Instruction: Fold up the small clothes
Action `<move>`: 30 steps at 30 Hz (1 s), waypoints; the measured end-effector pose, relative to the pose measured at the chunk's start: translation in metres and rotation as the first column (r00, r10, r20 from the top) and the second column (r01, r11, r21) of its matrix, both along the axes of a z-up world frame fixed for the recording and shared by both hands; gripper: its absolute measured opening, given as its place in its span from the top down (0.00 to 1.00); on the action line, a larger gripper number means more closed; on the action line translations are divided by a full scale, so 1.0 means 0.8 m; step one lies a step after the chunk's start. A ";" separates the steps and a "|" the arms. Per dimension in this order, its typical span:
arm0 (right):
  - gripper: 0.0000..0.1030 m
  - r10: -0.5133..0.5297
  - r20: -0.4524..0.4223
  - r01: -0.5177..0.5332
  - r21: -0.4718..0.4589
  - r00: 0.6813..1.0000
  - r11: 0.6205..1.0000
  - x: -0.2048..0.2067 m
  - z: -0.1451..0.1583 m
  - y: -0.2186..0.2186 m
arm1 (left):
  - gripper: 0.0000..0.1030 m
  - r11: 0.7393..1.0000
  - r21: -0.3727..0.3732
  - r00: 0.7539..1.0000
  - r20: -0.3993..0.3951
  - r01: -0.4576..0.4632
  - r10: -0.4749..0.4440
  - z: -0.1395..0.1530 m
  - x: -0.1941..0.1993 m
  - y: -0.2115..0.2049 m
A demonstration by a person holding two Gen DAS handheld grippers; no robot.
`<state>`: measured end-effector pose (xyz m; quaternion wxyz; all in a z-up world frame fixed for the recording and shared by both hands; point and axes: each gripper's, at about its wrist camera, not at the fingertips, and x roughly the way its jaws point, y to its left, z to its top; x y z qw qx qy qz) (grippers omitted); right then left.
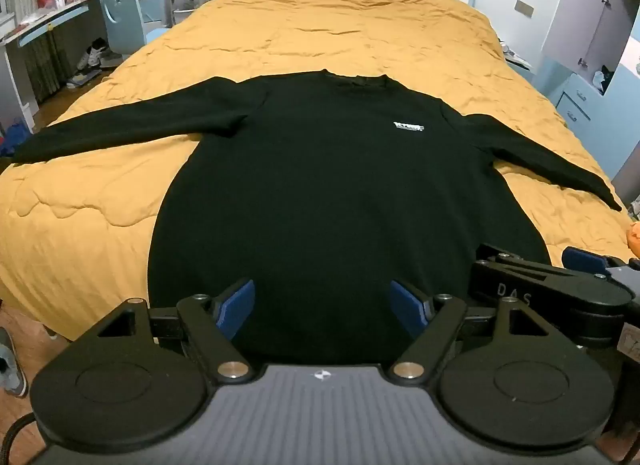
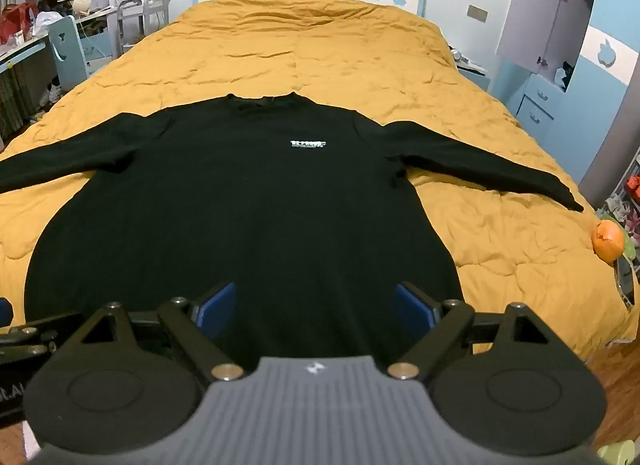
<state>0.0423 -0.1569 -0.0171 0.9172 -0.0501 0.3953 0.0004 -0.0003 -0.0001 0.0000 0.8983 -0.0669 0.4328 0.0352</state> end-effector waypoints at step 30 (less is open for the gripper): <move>0.20 0.000 0.001 0.000 -0.009 1.000 1.000 0.001 0.003 0.006 | 0.12 1.000 -0.017 0.999 -0.026 -0.019 0.019 -0.005 0.001 0.006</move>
